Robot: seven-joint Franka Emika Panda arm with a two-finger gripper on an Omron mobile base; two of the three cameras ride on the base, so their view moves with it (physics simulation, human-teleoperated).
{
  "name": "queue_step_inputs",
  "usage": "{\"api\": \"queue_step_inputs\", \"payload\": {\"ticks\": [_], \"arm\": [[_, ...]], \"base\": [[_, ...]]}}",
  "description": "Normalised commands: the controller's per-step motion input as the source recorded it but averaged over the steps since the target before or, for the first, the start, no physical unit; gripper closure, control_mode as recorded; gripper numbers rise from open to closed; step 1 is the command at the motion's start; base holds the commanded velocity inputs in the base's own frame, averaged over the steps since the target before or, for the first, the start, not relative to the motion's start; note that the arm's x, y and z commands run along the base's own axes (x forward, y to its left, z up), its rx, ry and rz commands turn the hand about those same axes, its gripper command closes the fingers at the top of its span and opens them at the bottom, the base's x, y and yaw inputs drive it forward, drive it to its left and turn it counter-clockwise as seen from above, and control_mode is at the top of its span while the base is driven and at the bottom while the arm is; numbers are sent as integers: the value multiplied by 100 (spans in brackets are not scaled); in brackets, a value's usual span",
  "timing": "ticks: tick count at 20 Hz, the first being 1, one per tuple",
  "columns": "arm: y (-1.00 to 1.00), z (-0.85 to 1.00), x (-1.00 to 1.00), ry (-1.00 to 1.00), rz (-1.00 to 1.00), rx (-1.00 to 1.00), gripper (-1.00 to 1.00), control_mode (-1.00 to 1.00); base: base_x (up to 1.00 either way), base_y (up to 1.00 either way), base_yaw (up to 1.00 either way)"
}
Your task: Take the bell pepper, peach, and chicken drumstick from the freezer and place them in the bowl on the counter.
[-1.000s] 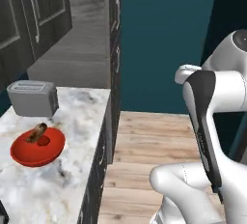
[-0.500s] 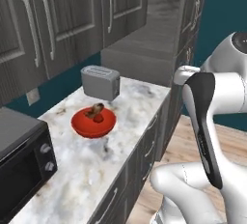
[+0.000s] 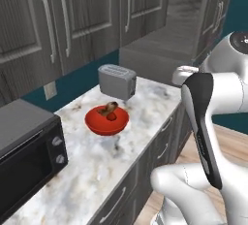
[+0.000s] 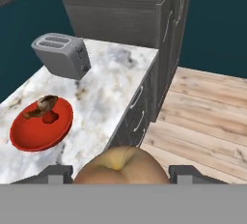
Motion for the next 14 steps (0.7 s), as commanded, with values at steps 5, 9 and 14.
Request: {"api": "queue_step_inputs", "payload": {"ticks": [5,9,14], "arm": [[0,0,0,0,0,0,100,100],[0,0,0,0,0,0,100,100],[25,-23,37,3,17,-1,100,-100]], "base": [[62,77,37],[100,33,35],[60,23,22]]}}
